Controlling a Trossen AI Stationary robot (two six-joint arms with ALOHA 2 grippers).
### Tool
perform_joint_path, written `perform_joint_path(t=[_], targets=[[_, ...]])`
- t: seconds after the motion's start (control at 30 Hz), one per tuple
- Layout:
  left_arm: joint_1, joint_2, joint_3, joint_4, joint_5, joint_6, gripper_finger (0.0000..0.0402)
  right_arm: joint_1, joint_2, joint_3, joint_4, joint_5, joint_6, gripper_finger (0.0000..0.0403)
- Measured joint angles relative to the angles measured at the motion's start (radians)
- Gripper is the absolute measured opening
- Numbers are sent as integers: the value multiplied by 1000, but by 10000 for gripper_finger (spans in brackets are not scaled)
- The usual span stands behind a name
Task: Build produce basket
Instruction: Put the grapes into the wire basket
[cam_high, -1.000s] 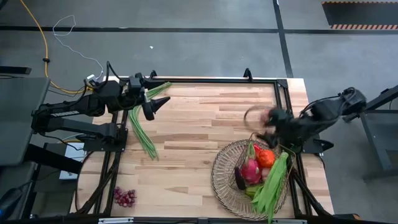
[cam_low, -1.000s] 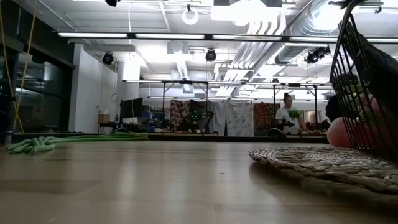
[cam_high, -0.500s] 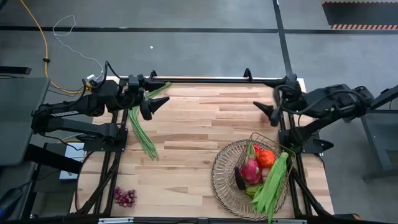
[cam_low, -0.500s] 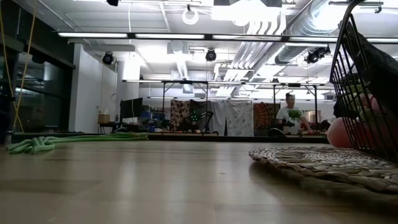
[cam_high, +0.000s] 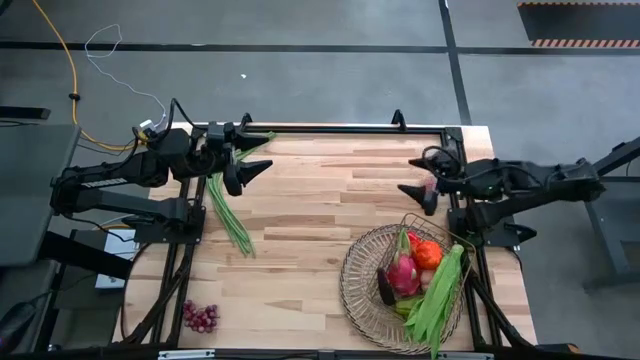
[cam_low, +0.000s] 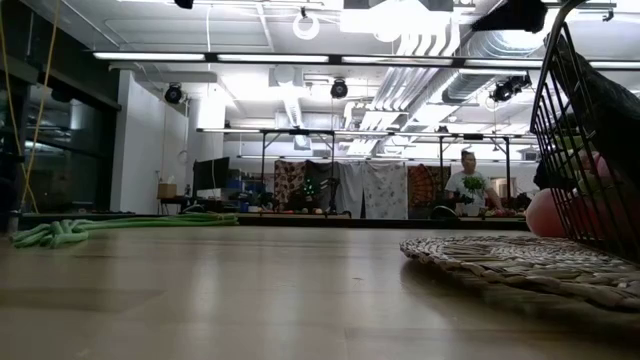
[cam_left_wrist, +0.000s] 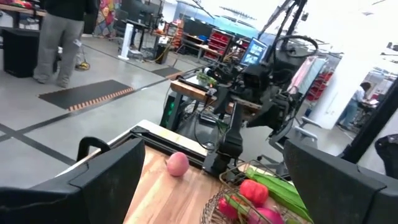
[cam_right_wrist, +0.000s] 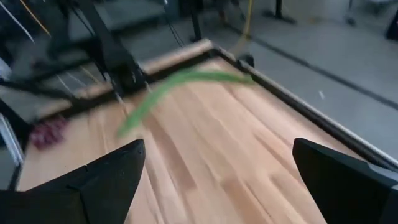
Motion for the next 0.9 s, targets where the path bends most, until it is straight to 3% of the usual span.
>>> perform_joint_path(t=[0.17,0.27,0.73,0.9], targets=[[0,0,0,0,18,2,369,-69,16,-106,335,-48,-225,399],[0,0,0,0,1,32,369,-102,47,-116,415,-51,-294,399],[0,0,0,-1,-7,64,369,-120,80,-102,460,-29,-234,399],[-2,0,0,-1,3,-29,369,-120,81,-102,458,-29,-232,399]])
